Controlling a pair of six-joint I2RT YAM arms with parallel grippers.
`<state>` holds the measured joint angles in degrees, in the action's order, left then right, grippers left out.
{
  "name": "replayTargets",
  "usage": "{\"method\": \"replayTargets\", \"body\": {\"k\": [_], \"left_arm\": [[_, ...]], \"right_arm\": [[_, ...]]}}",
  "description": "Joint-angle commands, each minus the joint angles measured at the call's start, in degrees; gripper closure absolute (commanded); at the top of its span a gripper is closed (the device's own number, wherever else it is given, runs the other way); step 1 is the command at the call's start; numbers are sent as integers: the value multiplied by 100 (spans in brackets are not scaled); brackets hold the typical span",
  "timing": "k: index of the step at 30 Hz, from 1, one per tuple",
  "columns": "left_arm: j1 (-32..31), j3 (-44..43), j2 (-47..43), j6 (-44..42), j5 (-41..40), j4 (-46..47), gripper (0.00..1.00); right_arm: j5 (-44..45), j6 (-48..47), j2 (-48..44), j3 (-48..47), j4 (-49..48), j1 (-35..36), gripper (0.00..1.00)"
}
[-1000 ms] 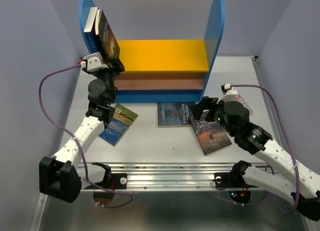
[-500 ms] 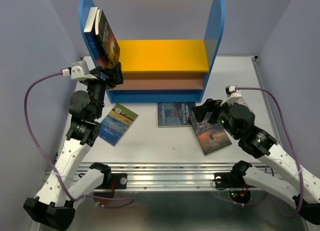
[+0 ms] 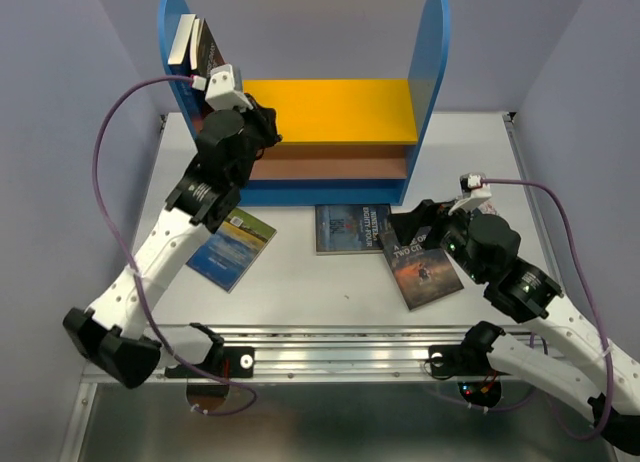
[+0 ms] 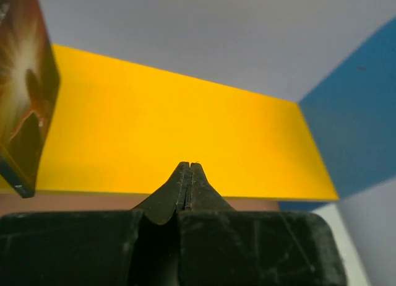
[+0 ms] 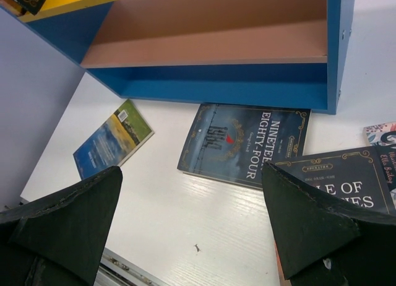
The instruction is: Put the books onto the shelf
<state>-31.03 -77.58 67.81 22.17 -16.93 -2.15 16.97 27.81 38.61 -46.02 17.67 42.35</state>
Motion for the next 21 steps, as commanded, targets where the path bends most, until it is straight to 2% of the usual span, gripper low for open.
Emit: {"method": "replayTargets", "body": {"k": [1,5,6,10,21], "left_arm": [[-9,-1106,785,-108,-1452,-820,100],[26,-1933,1716,-73,-2743,-1620,100],[44,-2014,1718,-82,-2850,-1622,100],[289,-2068,1981,-389,-2658,-1253,100],[1072,-2315,2421,-600,-2790,-1218,100]], "right_arm": [[148,-101,-64,-21,-36,10,0],[192,-101,-55,-39,-27,10,0],[201,-101,-47,-39,-36,10,0],[175,-101,-12,-56,-18,10,0],[254,-92,-38,-126,70,10,0]]}}
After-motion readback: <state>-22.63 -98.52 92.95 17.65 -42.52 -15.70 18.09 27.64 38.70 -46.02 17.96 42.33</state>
